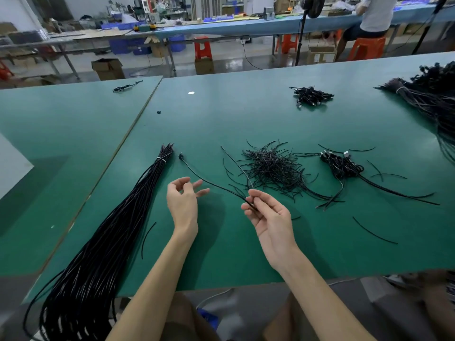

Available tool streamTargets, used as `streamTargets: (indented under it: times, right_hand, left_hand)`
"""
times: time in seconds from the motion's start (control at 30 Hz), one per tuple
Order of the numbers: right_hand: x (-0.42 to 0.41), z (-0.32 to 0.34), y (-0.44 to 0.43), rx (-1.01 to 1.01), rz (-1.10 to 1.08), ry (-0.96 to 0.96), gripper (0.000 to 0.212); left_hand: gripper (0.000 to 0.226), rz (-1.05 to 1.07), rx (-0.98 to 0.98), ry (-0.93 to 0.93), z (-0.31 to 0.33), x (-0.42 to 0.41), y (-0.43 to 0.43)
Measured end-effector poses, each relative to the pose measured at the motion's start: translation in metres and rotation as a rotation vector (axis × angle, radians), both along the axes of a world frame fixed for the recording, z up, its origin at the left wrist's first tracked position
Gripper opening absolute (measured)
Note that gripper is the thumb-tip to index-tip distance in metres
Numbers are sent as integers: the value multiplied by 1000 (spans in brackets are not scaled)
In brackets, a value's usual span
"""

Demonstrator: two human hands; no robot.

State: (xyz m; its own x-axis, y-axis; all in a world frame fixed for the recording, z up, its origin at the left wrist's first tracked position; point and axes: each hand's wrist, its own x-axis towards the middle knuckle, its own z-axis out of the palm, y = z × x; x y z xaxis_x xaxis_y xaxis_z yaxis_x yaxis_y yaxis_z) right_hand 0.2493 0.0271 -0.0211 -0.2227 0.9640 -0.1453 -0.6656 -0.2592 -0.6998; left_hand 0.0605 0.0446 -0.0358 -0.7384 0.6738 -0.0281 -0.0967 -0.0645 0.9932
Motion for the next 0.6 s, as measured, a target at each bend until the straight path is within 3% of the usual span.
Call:
streamTargets:
  times: [0.13, 0.3, 0.47, 0.6]
  right_hand:
    - [-2, 3, -5, 58, 140, -75, 26]
    - [-3, 3, -12, 194, 275, -285, 28]
    - [4, 4, -12, 196, 220, -316, 32]
    - [29, 2, -12, 176, 112, -331, 32]
  left_hand:
    - [25, -83, 92, -86, 4, 0, 2]
    - [27, -149, 265, -516, 12, -23, -2]
    - [27, -113, 526, -972, 17, -55, -8]
    - [31, -143, 546, -1010, 16, -58, -8]
